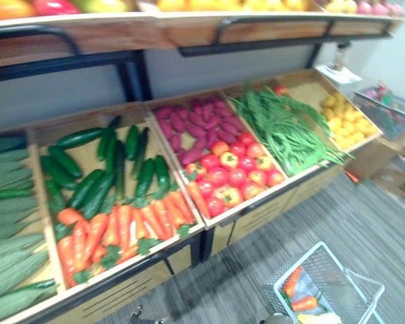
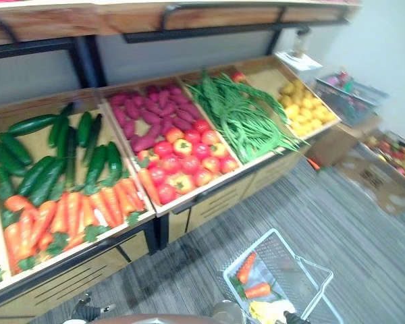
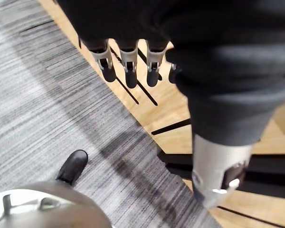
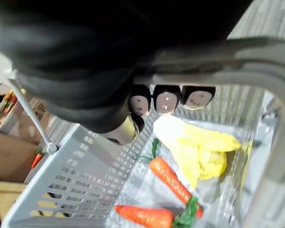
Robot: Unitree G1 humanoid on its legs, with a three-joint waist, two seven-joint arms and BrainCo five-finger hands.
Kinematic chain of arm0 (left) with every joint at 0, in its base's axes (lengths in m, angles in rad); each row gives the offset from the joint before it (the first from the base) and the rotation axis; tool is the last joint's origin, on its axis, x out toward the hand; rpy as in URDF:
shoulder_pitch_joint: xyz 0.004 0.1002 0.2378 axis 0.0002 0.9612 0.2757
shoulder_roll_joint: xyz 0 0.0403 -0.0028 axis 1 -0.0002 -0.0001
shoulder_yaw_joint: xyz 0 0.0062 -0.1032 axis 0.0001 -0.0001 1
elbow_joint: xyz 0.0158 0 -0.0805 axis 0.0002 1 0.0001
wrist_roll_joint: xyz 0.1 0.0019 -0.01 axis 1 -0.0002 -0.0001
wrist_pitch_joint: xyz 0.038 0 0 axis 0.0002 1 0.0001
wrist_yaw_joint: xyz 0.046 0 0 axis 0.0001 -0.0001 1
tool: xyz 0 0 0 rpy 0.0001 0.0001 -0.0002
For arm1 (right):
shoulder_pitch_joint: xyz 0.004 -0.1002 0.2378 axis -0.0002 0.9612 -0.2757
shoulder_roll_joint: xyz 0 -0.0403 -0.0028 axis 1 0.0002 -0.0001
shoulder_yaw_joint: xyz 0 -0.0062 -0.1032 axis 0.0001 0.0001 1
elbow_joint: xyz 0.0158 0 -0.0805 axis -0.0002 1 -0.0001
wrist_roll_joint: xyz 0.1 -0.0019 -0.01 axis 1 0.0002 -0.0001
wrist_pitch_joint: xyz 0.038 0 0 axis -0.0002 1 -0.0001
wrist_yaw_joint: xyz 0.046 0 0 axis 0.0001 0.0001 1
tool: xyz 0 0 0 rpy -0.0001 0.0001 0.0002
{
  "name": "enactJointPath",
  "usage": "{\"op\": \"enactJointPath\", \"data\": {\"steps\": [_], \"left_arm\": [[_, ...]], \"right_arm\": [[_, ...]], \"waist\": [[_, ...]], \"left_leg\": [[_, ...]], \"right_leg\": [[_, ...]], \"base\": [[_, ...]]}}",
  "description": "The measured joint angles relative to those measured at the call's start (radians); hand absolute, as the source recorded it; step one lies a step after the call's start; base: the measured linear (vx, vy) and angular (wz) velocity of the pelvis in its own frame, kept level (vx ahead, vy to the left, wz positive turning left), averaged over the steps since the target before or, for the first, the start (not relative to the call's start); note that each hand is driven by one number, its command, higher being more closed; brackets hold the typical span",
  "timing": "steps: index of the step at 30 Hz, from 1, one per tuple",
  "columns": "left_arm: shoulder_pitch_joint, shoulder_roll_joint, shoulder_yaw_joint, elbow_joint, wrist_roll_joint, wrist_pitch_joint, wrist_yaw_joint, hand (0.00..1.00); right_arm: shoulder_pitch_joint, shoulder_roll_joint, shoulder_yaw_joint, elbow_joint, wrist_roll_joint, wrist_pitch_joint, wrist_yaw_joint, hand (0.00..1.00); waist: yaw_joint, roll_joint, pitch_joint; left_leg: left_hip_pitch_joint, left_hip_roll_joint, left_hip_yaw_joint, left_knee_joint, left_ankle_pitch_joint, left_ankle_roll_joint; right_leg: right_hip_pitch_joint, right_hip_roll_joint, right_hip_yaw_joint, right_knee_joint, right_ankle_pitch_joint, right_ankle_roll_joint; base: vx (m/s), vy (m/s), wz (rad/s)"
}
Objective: Pick vegetable in the basket
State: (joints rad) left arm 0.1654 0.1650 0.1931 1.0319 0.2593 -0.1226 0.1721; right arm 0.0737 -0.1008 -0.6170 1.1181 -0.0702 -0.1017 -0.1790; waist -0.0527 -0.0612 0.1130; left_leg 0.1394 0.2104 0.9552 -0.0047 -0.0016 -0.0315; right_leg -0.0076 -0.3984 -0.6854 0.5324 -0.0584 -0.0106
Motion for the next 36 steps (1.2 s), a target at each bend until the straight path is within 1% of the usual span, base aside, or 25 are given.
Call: {"op": "enactJointPath", "data": {"steps": [1, 2, 3, 4, 5, 6, 7, 9, 10, 11, 12, 13, 15, 16, 17, 18, 19, 21, 22, 23, 25, 28, 30, 33, 36], "left_arm": [[-0.005, -0.001, 0.0, 0.0, 0.0, 0.0, 0.001, 0.0], [-0.017, -0.001, 0.002, 0.006, 0.0, 0.0, 0.003, 0.0], [-0.023, -0.027, -0.002, 0.008, 0.0, -0.004, 0.0, 0.0], [-0.029, -0.046, -0.002, 0.013, 0.0, -0.004, 0.0, 0.0], [-0.045, -0.086, -0.008, 0.028, 0.0, -0.006, 0.001, 0.0], [-0.059, -0.097, -0.006, 0.037, 0.001, -0.007, 0.004, 0.0], [-0.065, -0.095, 0.0, 0.043, 0.001, -0.006, 0.008, 0.0], [-0.069, -0.094, 0.012, 0.043, 0.001, -0.001, 0.021, 0.0], [-0.073, -0.094, 0.011, 0.043, 0.001, 0.0, 0.022, 0.0], [-0.075, -0.094, 0.01, 0.042, 0.001, 0.0, 0.022, 0.0], [-0.081, -0.099, 0.009, 0.042, 0.001, -0.001, 0.022, 0.0], [-0.092, -0.111, 0.002, 0.033, 0.001, -0.005, 0.022, 0.0], [-0.091, -0.119, -0.002, 0.029, -0.001, -0.008, 0.023, 0.0], [-0.082, -0.121, 0.003, 0.02, -0.003, -0.01, 0.028, 0.0], [-0.079, -0.112, 0.001, 0.005, -0.003, -0.01, 0.036, 0.0], [-0.077, -0.102, -0.001, -0.001, -0.003, -0.013, 0.042, 0.0], [-0.081, -0.113, 0.001, -0.002, -0.003, -0.023, 0.044, 0.0], [-0.08, -0.123, 0.003, -0.002, -0.017, -0.032, 0.058, 0.0], [-0.08, -0.123, 0.003, -0.001, -0.018, -0.032, 0.06, 0.0], [-0.081, -0.119, 0.008, -0.001, -0.019, -0.03, 0.06, 0.0], [-0.081, -0.116, 0.008, -0.005, -0.018, -0.03, 0.06, 0.0], [-0.064, -0.082, 0.016, -0.009, -0.015, -0.026, 0.059, 0.0], [-0.034, -0.072, 0.018, -0.006, -0.008, -0.024, 0.059, 0.0], [-0.034, -0.078, 0.0, 0.005, -0.002, -0.021, 0.057, 0.0], [-0.033, -0.076, -0.013, 0.006, 0.001, -0.021, 0.052, 0.0]], "right_arm": [[-0.008, -0.006, 0.01, 0.0, -0.013, 0.0, -0.002, 1.0], [-0.025, -0.019, 0.04, 0.003, -0.031, 0.004, -0.001, 1.0], [-0.036, -0.028, 0.064, 0.0, -0.041, 0.004, -0.003, 1.0], [-0.039, -0.04, 0.074, -0.001, -0.043, 0.005, -0.004, 1.0], [-0.041, -0.071, 0.081, 0.001, -0.049, 0.008, -0.007, 1.0], [-0.053, -0.083, 0.091, 0.011, -0.049, 0.011, -0.011, 1.0], [-0.063, -0.082, 0.104, 0.016, -0.049, 0.01, -0.011, 1.0], [-0.067, -0.075, 0.131, 0.029, -0.049, 0.01, -0.011, 1.0], [-0.061, -0.069, 0.155, 0.038, -0.049, 0.01, -0.011, 1.0], [-0.059, -0.045, 0.169, 0.034, -0.048, 0.007, -0.012, 1.0], [-0.06, -0.043, 0.174, 0.033, -0.048, 0.006, -0.013, 1.0], [-0.051, -0.044, 0.174, 0.034, -0.048, 0.004, -0.015, 1.0], [-0.051, -0.047, 0.175, 0.036, -0.048, 0.003, -0.015, 1.0], [-0.049, -0.048, 0.187, 0.039, -0.048, 0.002, -0.014, 1.0], [-0.049, -0.042, 0.207, 0.035, -0.048, -0.008, -0.011, 1.0], [-0.053, -0.037, 0.225, 0.033, -0.049, -0.017, -0.012, 1.0], [-0.073, -0.048, 0.235, 0.035, -0.049, -0.021, -0.013, 1.0], [-0.077, -0.057, 0.237, 0.035, -0.047, -0.03, -0.014, 1.0], [-0.079, -0.061, 0.237, 0.034, -0.047, -0.032, -0.014, 1.0], [-0.077, -0.064, 0.238, 0.036, -0.045, -0.032, -0.012, 1.0], [-0.06, -0.052, 0.238, 0.035, -0.038, -0.035, -0.011, 1.0], [-0.058, -0.034, 0.23, 0.036, -0.038, -0.035, -0.009, 1.0], [-0.062, -0.035, 0.228, 0.036, -0.038, -0.036, -0.009, 1.0], [-0.055, -0.036, 0.197, 0.037, -0.038, -0.033, -0.008, 1.0], [-0.052, -0.036, 0.194, 0.037, -0.039, -0.033, -0.004, 1.0]], "waist": [[0.005, 0.0, 0.0], [0.006, 0.004, 0.007], [0.011, 0.035, 0.012], [0.007, 0.05, 0.012], [0.006, 0.091, -0.002], [0.007, 0.101, -0.002], [0.003, 0.101, -0.002], [-0.007, 0.097, 0.0], [-0.015, 0.103, -0.002], [-0.022, 0.082, 0.007], [-0.028, 0.078, 0.01], [-0.029, 0.072, 0.015], [-0.024, 0.087, 0.023], [-0.02, 0.09, 0.019], [-0.018, 0.063, 0.027], [-0.008, 0.045, 0.031], [0.002, 0.053, 0.039], [0.011, 0.071, 0.048], [0.014, 0.082, 0.051], [0.026, 0.09, 0.052], [0.021, 0.081, 0.043], [0.027, 0.047, 0.049], [0.025, 0.048, 0.044], [0.026, 0.061, 0.037], [0.027, 0.053, 0.04]], "left_leg": [[-0.012, 0.029, 0.031, 0.051, -0.005, 0.001], [-0.019, 0.082, 0.071, 0.132, -0.02, -0.003], [-0.035, 0.138, 0.095, 0.193, -0.024, -0.004], [-0.037, 0.152, 0.1, 0.2, -0.024, -0.004], [-0.024, 0.156, 0.119, 0.17, -0.014, -0.006], [-0.006, 0.164, 0.172, 0.181, 0.003, -0.032], [0.006, 0.171, 0.198, 0.199, 0.01, -0.042], [0.028, 0.222, 0.226, 0.282, 0.018, -0.047], [0.034, 0.282, 0.224, 0.375, 0.034, -0.045], [0.011, 0.338, 0.207, 0.478, -0.009, -0.092], [-0.003, 0.33, 0.19, 0.477, -0.057, -0.133], [-0.033, 0.315, 0.173, 0.459, -0.101, -0.125], [-0.064, 0.286, 0.109, 0.437, -0.053, -0.026], [-0.042, 0.269, 0.001, 0.457, -0.022, 0.01], [-0.073, 0.249, -0.147, 0.505, -0.016, 0.006], [-0.092, 0.183, -0.279, 0.487, -0.064, -0.021], [-0.093, 0.088, -0.448, 0.392, -0.135, -0.055], [-0.089, -0.043, -0.656, 0.199, -0.149, -0.064], [-0.084, -0.06, -0.7, 0.152, -0.124, -0.063], [-0.062, -0.075, -0.742, 0.135, -0.157, -0.087], [-0.083, -0.094, -0.731, 0.137, -0.175, -0.069], [-0.088, -0.119, -0.699, 0.147, -0.186, -0.06], [-0.08, -0.13, -0.686, 0.149, -0.191, -0.058], [-0.081, -0.127, -0.693, 0.147, -0.191, -0.058], [-0.059, -0.122, -0.688, 0.136, -0.197, -0.058]], "right_leg": [[0.0, -0.015, -0.037, -0.031, 0.008, 0.0], [-0.003, 0.02, -0.074, -0.06, 0.002, 0.0], [-0.01, 0.059, -0.09, -0.088, 0.002, 0.002], [-0.016, 0.077, -0.092, -0.103, -0.001, 0.005], [-0.045, 0.101, -0.091, -0.112, -0.007, 0.015], [-0.073, 0.098, -0.089, -0.094, -0.036, 0.031], [-0.079, 0.099, -0.085, -0.092, -0.052, 0.027], [-0.069, 0.137, -0.074, -0.122, -0.088, 0.013], [-0.046, 0.172, -0.057, -0.173, -0.089, 0.011], [-0.012, 0.201, 0.0, -0.237, -0.091, 0.007], [-0.004, 0.204, 0.022, -0.256, -0.091, 0.007], [0.0, 0.207, 0.049, -0.272, -0.091, 0.007], [0.01, 0.229, 0.104, -0.276, -0.092, 0.009], [0.015, 0.238, 0.159, -0.275, -0.107, 0.031], [0.021, 0.223, 0.213, -0.286, -0.107, 0.032], [0.025, 0.208, 0.287, -0.309, -0.112, 0.042], [0.004, 0.197, 0.375, -0.33, -0.088, 0.072], [-0.031, 0.194, 0.494, -0.337, -0.062, 0.109], [-0.036, 0.204, 0.52, -0.341, -0.055, 0.121], [-0.042, 0.222, 0.569, -0.364, -0.041, 0.145], [-0.025, 0.21, 0.591, -0.441, -0.004, 0.153], [-0.025, 0.202, 0.628, -0.487, 0.045, 0.154], [-0.024, 0.203, 0.65, -0.494, 0.056, 0.172], [-0.026, 0.208, 0.65, -0.496, 0.057, 0.174], [-0.027, 0.221, 0.683, -0.496, 0.059, 0.176]], "base": [[0.09, -0.482, -1.35], [0.08, -0.529, -1.6], [0.05, -0.539, -1.32], [-0.01, -0.376, -1.18], [-0.01, -0.318, -1.15], [0.0, -0.307, -1.25], [0.03, -0.354, -1.17], [0.04, -0.347, -0.83], [0.06, -0.27, -0.71], [0.05, -0.19, -0.61], [0.0, -0.082, -0.58], [-0.01, -0.007, -0.7], [0.01, 0.03, -0.99], [0.03, 0.041, -1.25], [0.05, 0.079, -1.56], [0.02, 0.133, -1.82], [0.0, 0.192, -1.83], [-0.06, 0.271, -1.66], [-0.03, 0.327, -1.42], [0.03, 0.232, -0.96], [0.04, 0.239, -0.48], [0.01, 0.139, -0.26], [0.02, 0.059, -0.25], [0.0, -0.012, -0.02], [0.0, -0.021, -0.25]]}}
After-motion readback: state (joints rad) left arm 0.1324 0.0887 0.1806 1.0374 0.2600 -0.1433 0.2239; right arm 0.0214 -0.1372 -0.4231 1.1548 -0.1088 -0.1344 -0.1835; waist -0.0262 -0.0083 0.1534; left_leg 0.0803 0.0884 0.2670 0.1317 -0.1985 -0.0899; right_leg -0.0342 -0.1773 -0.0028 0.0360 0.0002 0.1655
